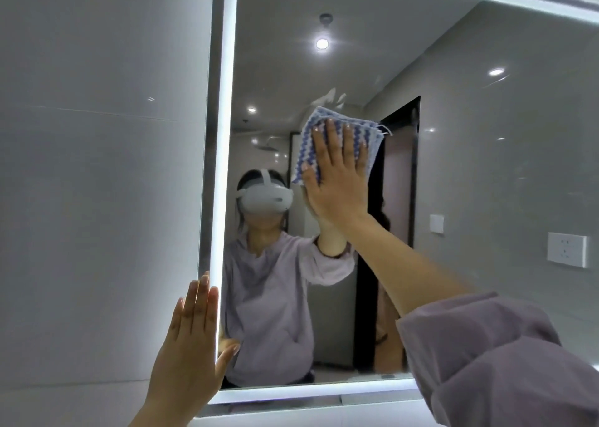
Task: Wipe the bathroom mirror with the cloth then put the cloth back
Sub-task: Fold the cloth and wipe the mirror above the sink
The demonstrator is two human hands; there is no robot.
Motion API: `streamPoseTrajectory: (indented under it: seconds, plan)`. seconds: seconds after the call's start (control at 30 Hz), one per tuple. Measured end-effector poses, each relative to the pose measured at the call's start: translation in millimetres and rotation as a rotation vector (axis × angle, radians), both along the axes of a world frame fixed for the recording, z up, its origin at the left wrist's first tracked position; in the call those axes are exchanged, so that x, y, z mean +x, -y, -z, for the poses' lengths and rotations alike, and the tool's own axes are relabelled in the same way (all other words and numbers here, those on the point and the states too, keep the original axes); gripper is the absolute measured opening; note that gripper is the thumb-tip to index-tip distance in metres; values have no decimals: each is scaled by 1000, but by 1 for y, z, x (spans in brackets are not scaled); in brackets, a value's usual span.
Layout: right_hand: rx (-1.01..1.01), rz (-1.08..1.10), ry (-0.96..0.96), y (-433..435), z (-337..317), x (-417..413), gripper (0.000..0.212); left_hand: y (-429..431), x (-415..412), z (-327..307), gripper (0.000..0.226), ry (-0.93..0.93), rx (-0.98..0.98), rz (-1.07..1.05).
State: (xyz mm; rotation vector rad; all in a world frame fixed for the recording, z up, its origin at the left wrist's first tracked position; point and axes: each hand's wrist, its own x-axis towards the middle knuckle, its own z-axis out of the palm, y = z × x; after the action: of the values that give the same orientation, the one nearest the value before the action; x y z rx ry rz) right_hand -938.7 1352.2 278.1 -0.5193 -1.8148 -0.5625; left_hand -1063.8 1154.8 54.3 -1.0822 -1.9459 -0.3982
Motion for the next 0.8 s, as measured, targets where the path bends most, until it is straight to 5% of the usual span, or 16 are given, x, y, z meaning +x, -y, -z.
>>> streamPoseTrajectory:
  seconds: [0.2,0.6,0.8]
  plan:
    - [34,-37,46,19,10,-15,65,10,17,-11,84,53,38,44]
    - [12,-40,91,20,7,-11,66,-9,18,-94,84,-130,162,14]
    - [13,-37,88,17,8,-13,66,-33,16,-106,99,-23,165,64]
